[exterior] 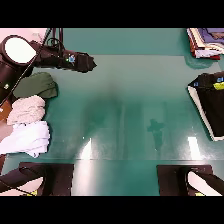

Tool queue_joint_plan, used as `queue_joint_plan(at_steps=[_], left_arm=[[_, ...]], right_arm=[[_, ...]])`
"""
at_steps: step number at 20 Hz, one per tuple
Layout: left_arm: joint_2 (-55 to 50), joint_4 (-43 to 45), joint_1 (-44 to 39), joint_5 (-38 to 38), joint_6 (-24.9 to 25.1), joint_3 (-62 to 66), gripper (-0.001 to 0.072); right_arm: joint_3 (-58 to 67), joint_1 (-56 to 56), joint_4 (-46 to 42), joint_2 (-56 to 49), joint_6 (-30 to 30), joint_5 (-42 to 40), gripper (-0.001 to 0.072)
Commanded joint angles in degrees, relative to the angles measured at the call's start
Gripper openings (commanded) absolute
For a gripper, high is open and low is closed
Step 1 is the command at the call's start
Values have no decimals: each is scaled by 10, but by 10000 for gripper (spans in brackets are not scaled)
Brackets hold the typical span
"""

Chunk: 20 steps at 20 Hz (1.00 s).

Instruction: Fold the shirts.

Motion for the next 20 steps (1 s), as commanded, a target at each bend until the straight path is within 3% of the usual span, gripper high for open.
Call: queue_joint_plan(at_steps=[1,15,16,18,20], left_arm=[[0,0,0,0,0,0,29],[0,-3,0,36,1,0,30],[0,21,0,44,1,0,64],[0,140,2,47,-10,0,618],[-1,304,17,23,-64,-1,620]], right_arm=[[0,0,1,0,0,0,14],[0,0,1,0,0,-3,14],[0,0,1,0,0,-3,14],[0,0,1,0,0,-2,14],[0,0,1,0,0,-2,14]])
